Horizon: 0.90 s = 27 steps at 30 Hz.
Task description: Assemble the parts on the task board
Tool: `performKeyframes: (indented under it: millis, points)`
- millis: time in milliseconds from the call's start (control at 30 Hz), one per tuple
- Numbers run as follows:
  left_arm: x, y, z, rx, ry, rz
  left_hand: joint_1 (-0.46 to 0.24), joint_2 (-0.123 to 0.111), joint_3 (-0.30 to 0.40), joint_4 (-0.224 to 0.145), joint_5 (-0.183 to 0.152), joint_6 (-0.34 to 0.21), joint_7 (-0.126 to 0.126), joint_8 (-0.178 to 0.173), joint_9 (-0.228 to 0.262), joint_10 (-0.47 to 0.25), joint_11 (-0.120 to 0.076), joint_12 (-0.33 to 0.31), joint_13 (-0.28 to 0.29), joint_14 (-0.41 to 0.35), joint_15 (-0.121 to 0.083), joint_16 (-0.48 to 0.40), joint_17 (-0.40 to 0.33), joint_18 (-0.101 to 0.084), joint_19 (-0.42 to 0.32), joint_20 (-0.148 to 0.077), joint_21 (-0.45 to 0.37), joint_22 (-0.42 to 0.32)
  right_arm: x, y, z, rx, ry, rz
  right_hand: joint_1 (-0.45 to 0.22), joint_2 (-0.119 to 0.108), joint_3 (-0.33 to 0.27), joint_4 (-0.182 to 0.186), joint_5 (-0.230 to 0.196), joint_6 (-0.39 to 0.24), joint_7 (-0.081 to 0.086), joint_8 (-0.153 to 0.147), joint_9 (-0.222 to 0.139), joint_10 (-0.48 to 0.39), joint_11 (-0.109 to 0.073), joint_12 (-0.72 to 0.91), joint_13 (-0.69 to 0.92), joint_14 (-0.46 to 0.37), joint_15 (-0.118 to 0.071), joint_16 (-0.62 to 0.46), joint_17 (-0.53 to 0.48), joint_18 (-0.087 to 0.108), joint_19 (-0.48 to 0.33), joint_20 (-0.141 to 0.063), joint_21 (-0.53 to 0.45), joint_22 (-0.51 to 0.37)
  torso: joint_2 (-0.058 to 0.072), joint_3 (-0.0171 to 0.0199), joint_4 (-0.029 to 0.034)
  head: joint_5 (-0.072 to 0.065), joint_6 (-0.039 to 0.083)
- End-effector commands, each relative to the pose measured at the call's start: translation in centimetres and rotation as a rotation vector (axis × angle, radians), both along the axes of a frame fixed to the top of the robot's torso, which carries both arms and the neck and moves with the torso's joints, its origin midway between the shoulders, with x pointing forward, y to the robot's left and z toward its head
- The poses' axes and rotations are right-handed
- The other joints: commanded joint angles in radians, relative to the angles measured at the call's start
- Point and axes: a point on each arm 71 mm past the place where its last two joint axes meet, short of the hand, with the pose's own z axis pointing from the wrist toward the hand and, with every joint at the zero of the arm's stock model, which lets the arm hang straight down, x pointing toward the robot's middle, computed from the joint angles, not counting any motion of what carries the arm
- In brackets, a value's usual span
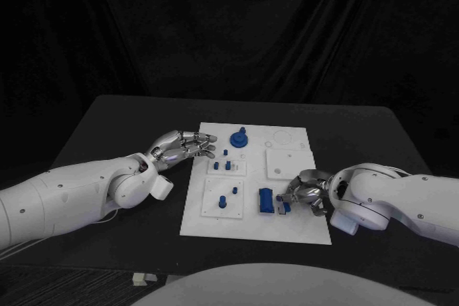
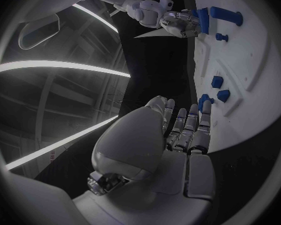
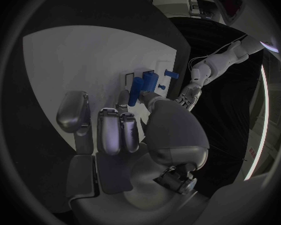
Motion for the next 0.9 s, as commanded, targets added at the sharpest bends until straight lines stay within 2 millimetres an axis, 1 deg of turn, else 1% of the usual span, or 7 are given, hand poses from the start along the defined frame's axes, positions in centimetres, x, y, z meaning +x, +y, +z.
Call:
performKeyframes:
  millis: [33, 133, 333, 567, 633, 733, 900]
  points:
    - [-0.07, -0.21, 0.0, -0.016, 0.006, -0.012, -0.009, -0.002, 0.006, -0.002, 0.004, 0.0, 0.004, 0.002, -0.002, 0.003, 0.001, -0.005, 0.001, 0.001, 0.005, -0.007, 0.0, -0.006, -0.005, 0.0, 0.004, 0.002, 0.02, -0.03, -0.04, -0.005, -0.007, -0.011, -0.005, -0.015, -0.007, 0.005, -0.014, -0.012, 0.002, 0.006, 0.006, 0.106, -0.005, 0.005, 0.263, 0.055, -0.006, -0.005, 0.054, 0.014, -0.002, -0.007, -0.007, 0.129, 0.001, 0.0007, -0.0001, 0.001, 0.0]
    - [-0.06, -0.22, -0.03, -0.015, 0.008, -0.013, -0.009, -0.002, 0.006, -0.002, 0.004, 0.0, 0.004, 0.002, -0.002, 0.003, 0.001, -0.005, 0.001, 0.001, 0.005, -0.007, 0.0, -0.006, -0.005, 0.0, 0.004, 0.002, 0.01, 0.01, -0.02, -0.005, -0.008, -0.01, -0.009, -0.022, -0.015, 0.009, -0.039, -0.025, 0.005, 0.008, 0.014, 0.106, -0.002, 0.005, 0.263, 0.054, -0.003, -0.007, 0.052, 0.015, -0.004, -0.006, -0.014, 0.128, 0.0, 0.0003, 0.0001, 0.002, 0.0]
    - [-0.06, -0.23, -0.1, -0.014, 0.013, -0.016, -0.01, -0.002, 0.009, -0.002, 0.004, 0.0, 0.005, 0.002, -0.002, 0.003, 0.0, -0.006, 0.001, 0.001, 0.005, -0.007, 0.0, -0.006, -0.005, -0.001, 0.004, 0.002, 0.01, 0.13, 0.03, -0.011, -0.02, 0.001, -0.033, -0.03, -0.046, 0.027, -0.124, -0.039, 0.012, 0.017, 0.032, 0.106, 0.004, 0.005, 0.263, 0.054, 0.002, -0.007, 0.051, 0.015, -0.004, -0.001, -0.017, 0.127, -0.001, 0.0, 0.0005, -0.001, 0.0]
    - [-0.1, -0.25, -0.22, -0.013, 0.018, -0.019, -0.01, -0.001, 0.011, -0.002, 0.004, -0.001, 0.005, 0.002, -0.002, 0.003, -0.001, -0.007, 0.001, 0.002, 0.005, -0.007, 0.0, -0.007, -0.005, 0.0, 0.004, 0.002, -0.05, 0.34, 0.05, -0.023, -0.025, 0.022, -0.075, -0.049, -0.109, 0.053, -0.163, -0.045, 0.017, 0.023, 0.045, 0.106, 0.009, 0.005, 0.263, 0.049, 0.007, -0.014, 0.039, 0.018, -0.011, 0.003, -0.037, 0.123, -0.001, 0.0003, -0.0001, 0.0, 0.0]
    - [-0.12, -0.25, -0.25, -0.013, 0.02, -0.02, -0.01, -0.001, 0.011, -0.002, 0.004, -0.001, 0.005, 0.002, -0.002, 0.003, -0.001, -0.007, 0.001, 0.002, 0.005, -0.007, 0.0, -0.007, -0.005, 0.0, 0.004, 0.002, -0.05, 0.33, 0.06, -0.03, -0.029, 0.028, -0.078, -0.05, -0.117, 0.054, -0.175, -0.047, 0.017, 0.023, 0.046, 0.106, 0.009, 0.005, 0.263, 0.049, 0.007, -0.015, 0.038, 0.019, -0.012, 0.004, -0.04, 0.123, 0.0, 0.0002, 0.0, 0.0, 0.0]
    - [-0.14, -0.23, -0.3, -0.013, 0.021, -0.02, -0.01, -0.001, 0.011, -0.002, 0.004, -0.001, 0.005, 0.002, -0.002, 0.003, -0.001, -0.007, 0.001, 0.002, 0.005, -0.007, 0.0, -0.007, -0.005, 0.0, 0.004, 0.002, -0.04, 0.27, 0.04, -0.04, -0.031, 0.034, -0.086, -0.05, -0.148, 0.061, -0.238, -0.052, 0.018, 0.024, 0.052, 0.106, 0.01, 0.005, 0.263, 0.047, 0.008, -0.016, 0.036, 0.02, -0.014, 0.006, -0.047, 0.122, -0.001, 0.0002, -0.0004, 0.001, 0.0]
    - [-0.16, -0.16, -0.36, -0.011, 0.024, -0.02, -0.01, -0.001, 0.013, -0.002, 0.005, -0.001, 0.005, 0.002, -0.002, 0.003, -0.001, -0.007, 0.0, 0.002, 0.006, -0.007, 0.0, -0.007, -0.006, 0.0, 0.004, 0.002, 0.0, 0.14, 0.09, -0.041, -0.041, 0.03, -0.088, -0.047, -0.167, 0.065, -0.274, -0.055, 0.018, 0.025, 0.057, 0.106, 0.011, 0.005, 0.263, 0.047, 0.009, -0.016, 0.035, 0.02, -0.014, 0.006, -0.049, 0.121, -0.001, 0.0002, -0.0001, 0.0, 0.0]
